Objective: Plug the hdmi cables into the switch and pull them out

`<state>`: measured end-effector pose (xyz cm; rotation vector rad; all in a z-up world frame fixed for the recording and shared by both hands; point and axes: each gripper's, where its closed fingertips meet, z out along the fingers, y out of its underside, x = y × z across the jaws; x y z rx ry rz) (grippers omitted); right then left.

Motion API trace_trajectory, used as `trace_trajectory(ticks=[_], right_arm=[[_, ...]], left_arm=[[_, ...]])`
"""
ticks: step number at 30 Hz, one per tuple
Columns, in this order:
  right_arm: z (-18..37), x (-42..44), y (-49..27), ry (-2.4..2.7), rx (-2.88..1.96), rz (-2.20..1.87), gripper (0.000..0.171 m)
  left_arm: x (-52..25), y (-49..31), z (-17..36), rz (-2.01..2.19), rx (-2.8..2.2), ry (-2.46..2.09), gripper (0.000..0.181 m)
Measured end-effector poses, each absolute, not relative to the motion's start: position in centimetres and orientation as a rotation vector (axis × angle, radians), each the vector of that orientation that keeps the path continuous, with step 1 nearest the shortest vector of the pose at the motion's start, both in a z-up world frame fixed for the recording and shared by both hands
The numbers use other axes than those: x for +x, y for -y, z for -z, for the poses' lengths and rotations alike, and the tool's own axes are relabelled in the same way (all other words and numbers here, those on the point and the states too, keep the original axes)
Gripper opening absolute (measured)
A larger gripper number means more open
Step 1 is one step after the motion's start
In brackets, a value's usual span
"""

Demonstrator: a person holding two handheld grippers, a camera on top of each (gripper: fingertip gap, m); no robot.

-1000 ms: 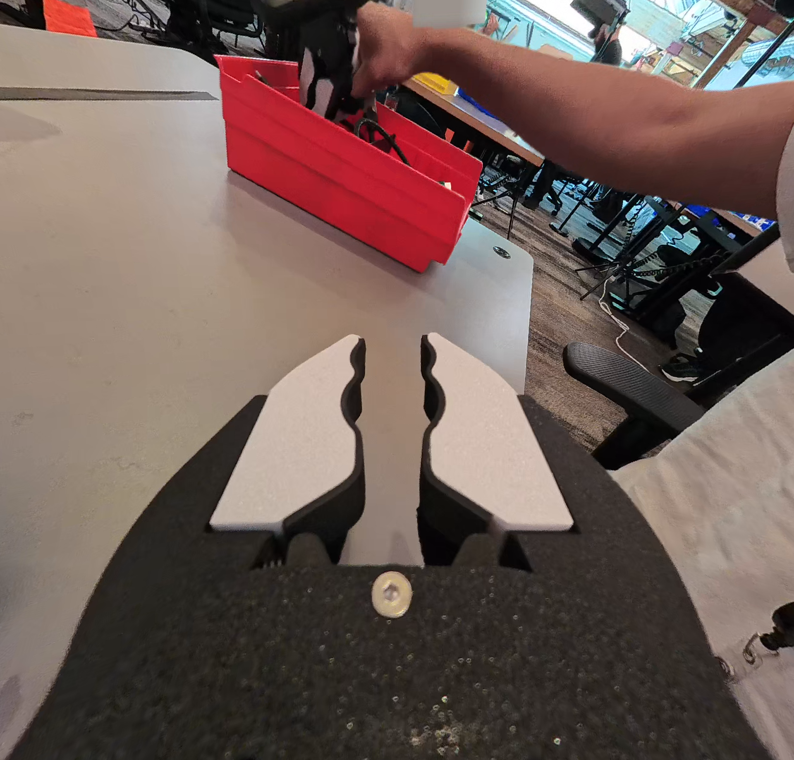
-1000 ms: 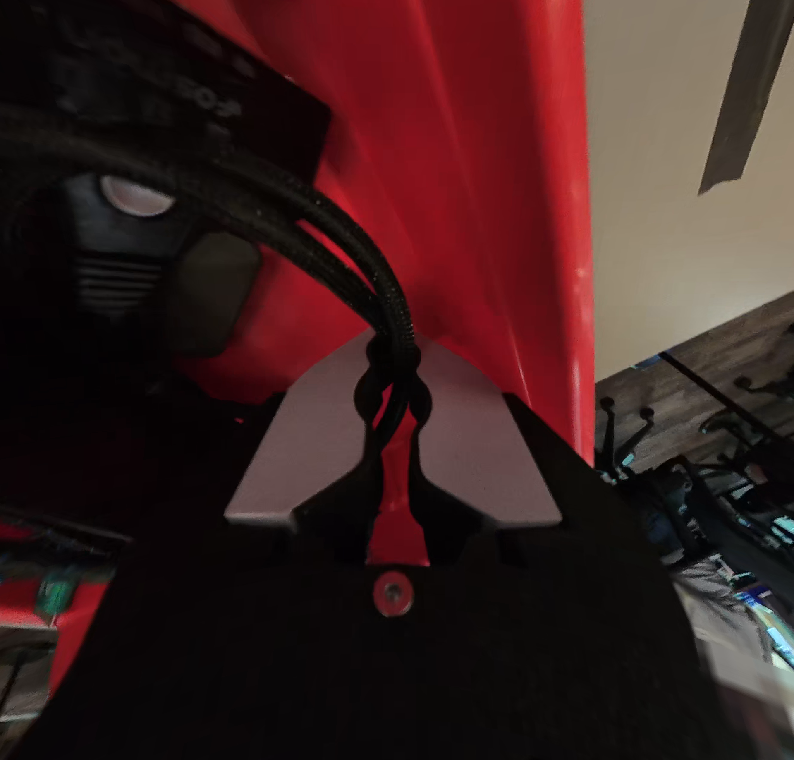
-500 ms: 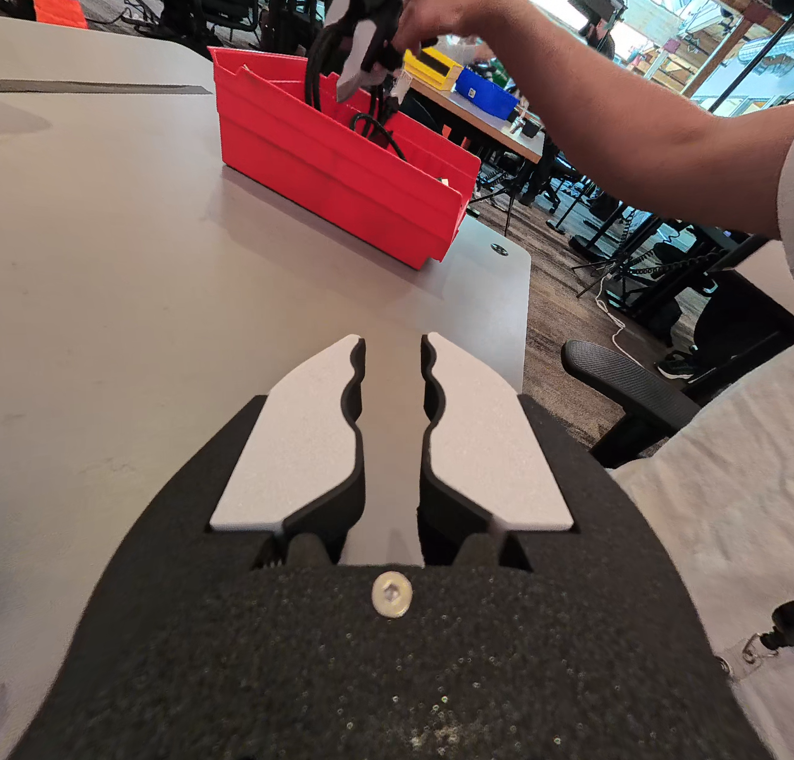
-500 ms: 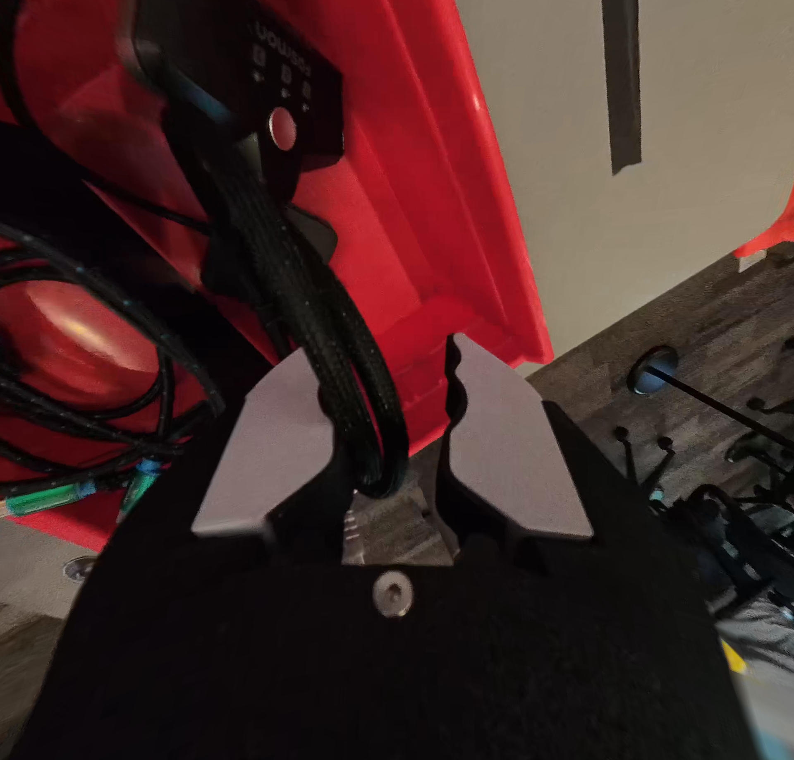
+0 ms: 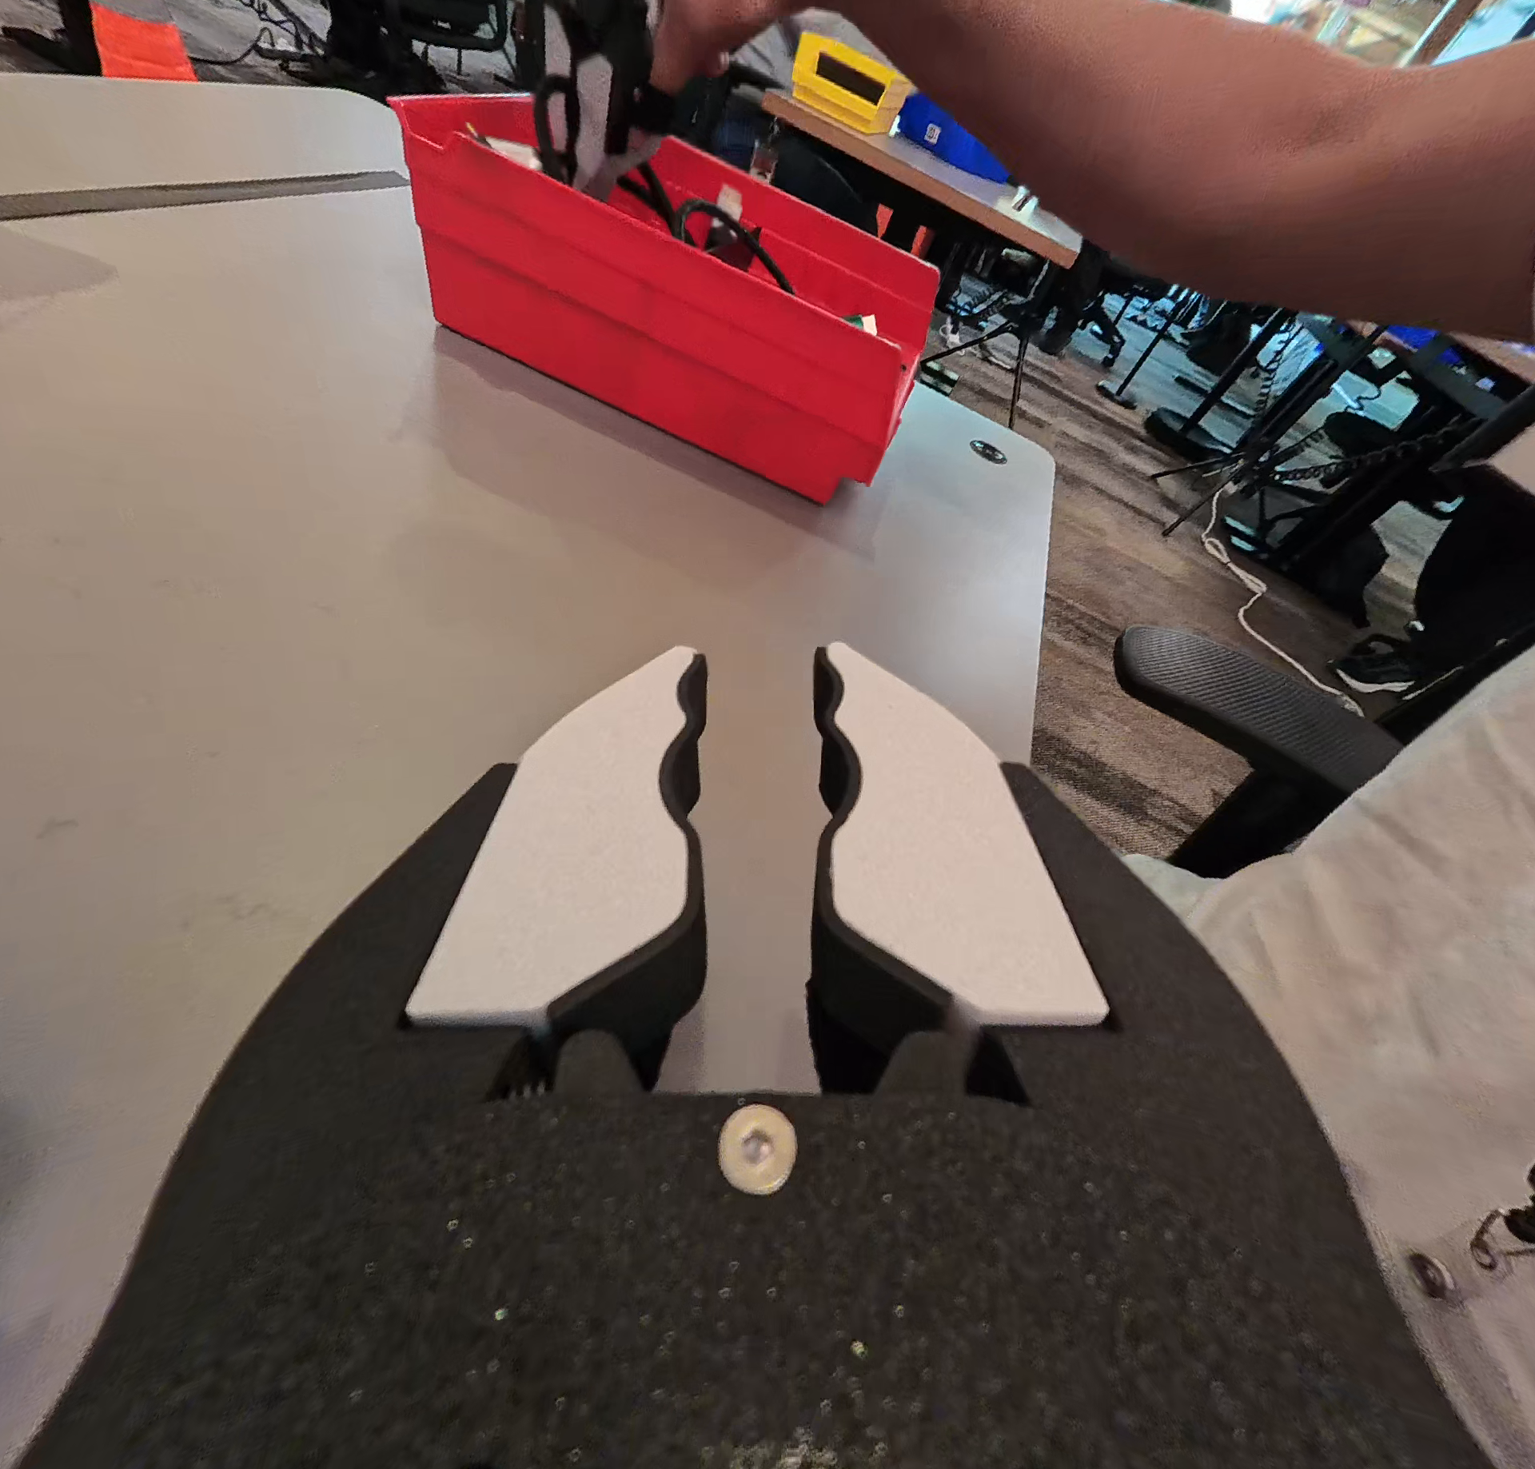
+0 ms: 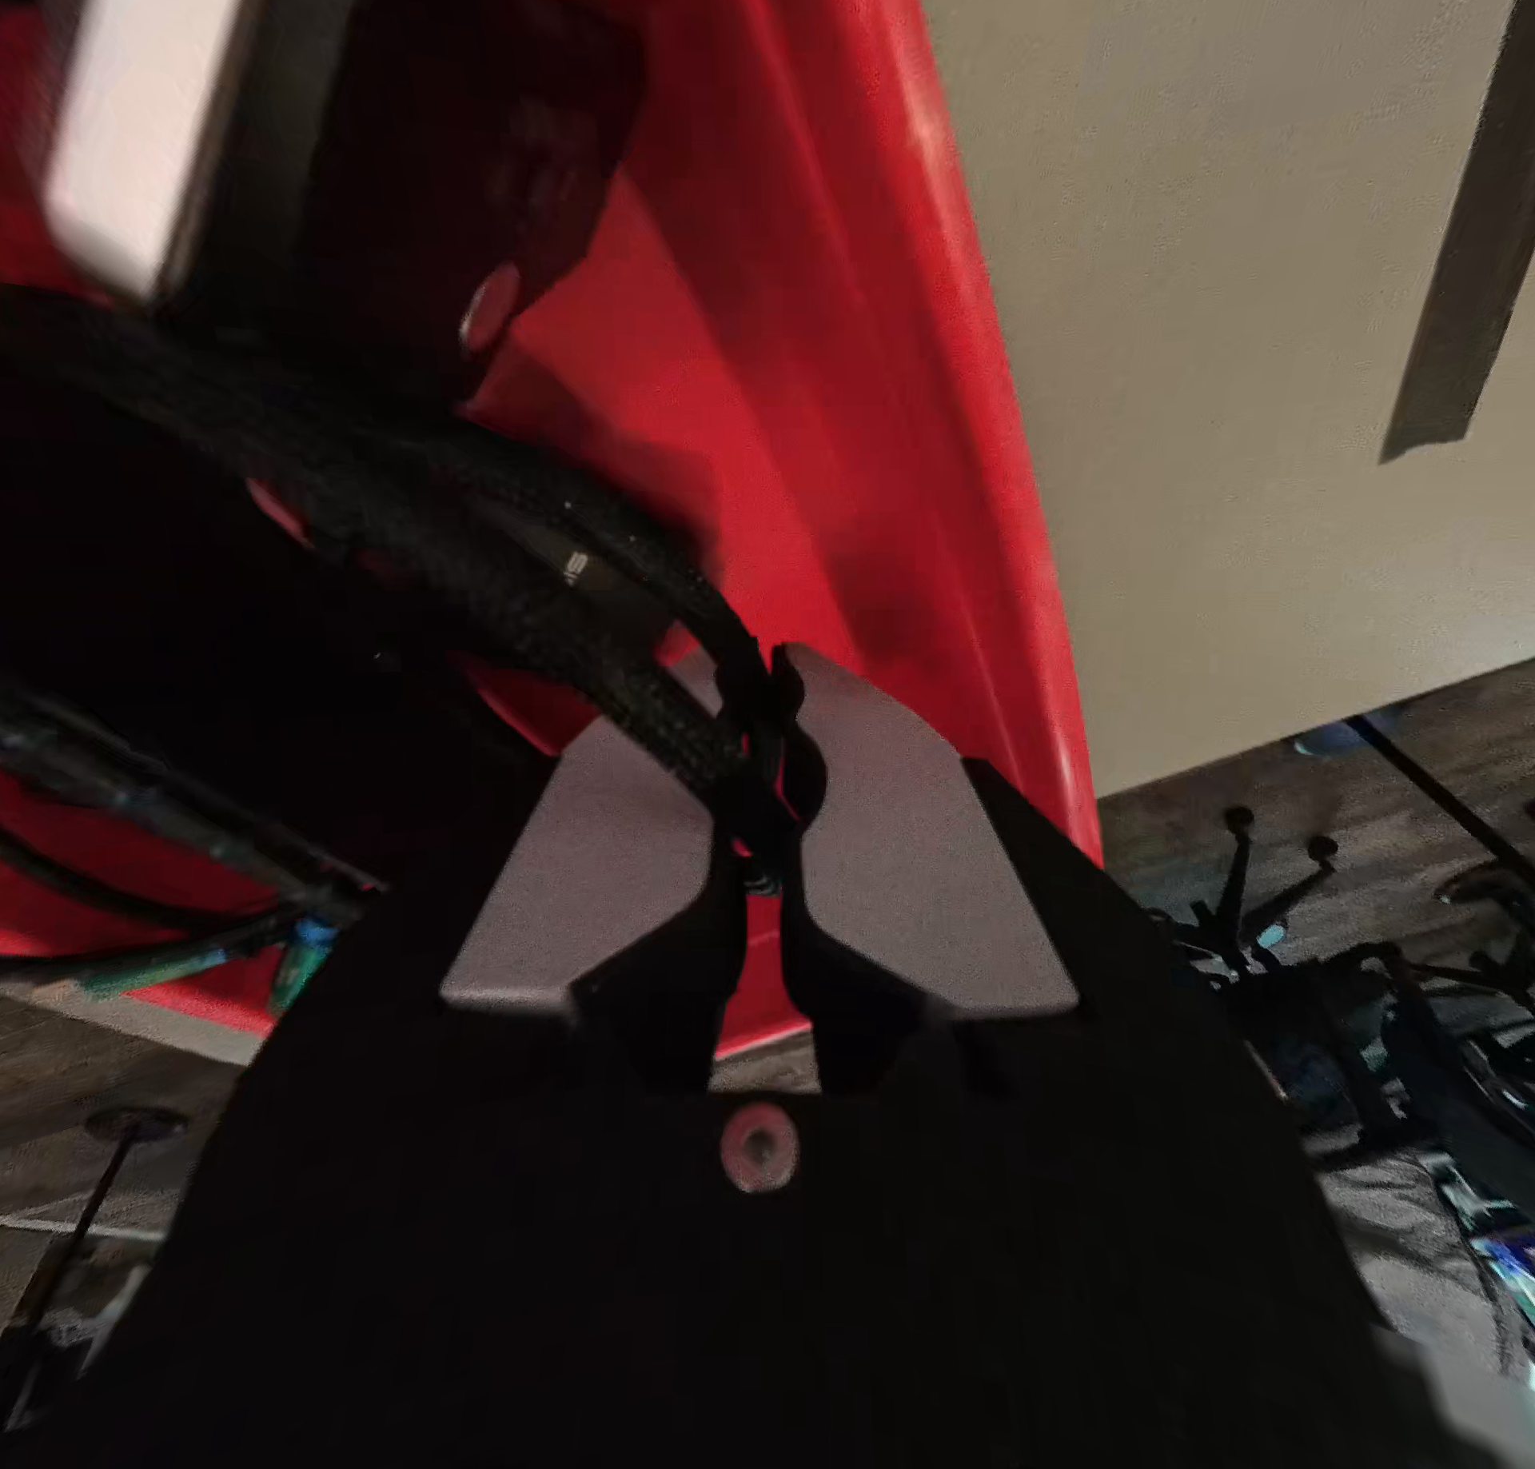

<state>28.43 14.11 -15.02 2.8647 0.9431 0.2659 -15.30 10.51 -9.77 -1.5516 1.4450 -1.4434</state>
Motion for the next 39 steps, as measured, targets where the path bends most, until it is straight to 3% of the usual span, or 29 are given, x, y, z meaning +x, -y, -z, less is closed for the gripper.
trace_trajectory(ticks=[5,9,12,15,20,26,28,29,31,35,39], right_arm=[[19.1,28.7,-13.5,-0.916,2.871,-0.260,0.004],[18.0,29.0,-13.6,-0.853,2.985,-0.247,0.005],[17.0,29.5,-12.5,-0.773,3.020,-0.171,0.034],[15.8,29.8,-11.5,-0.764,3.044,-0.136,0.039],[12.1,30.2,-10.1,-0.760,3.075,-0.131,0.059],[2.6,27.8,-8.5,-0.598,3.534,-0.363,0.061],[1.0,24.8,-6.6,-0.483,3.768,-0.397,0.052],[1.3,23.1,-5.3,-0.411,3.865,-0.377,0.048],[3.5,20.1,-2.5,-0.217,3.989,-0.330,0.058],[8.9,16.6,2.3,0.259,4.021,-0.545,0.062],[10.4,13.6,4.4,0.814,4.127,-0.598,0.052]], left_arm=[[-15.1,-10.4,10.1,1.524,-1.576,-1.424,0.024],[-15.2,-10.5,9.9,1.533,-1.574,-1.411,0.024],[-15.3,-10.7,9.8,1.550,-1.577,-1.398,0.023],[-15.3,-10.7,9.7,1.558,-1.579,-1.393,0.023],[-15.4,-10.6,9.5,1.532,-1.568,-1.407,0.024],[-19.0,-14.7,4.3,1.290,-1.498,-1.184,0.024],[-22.0,-17.0,2.8,1.141,-1.510,-1.057,0.026],[-23.6,-18.2,2.5,1.066,-1.526,-0.996,0.026],[-27.0,-20.3,2.9,0.922,-1.586,-0.886,0.036],[-33.0,-23.1,5.9,0.601,-1.698,-0.695,0.054],[-36.2,-23.0,9.4,0.397,-1.800,-0.617,0.056]])
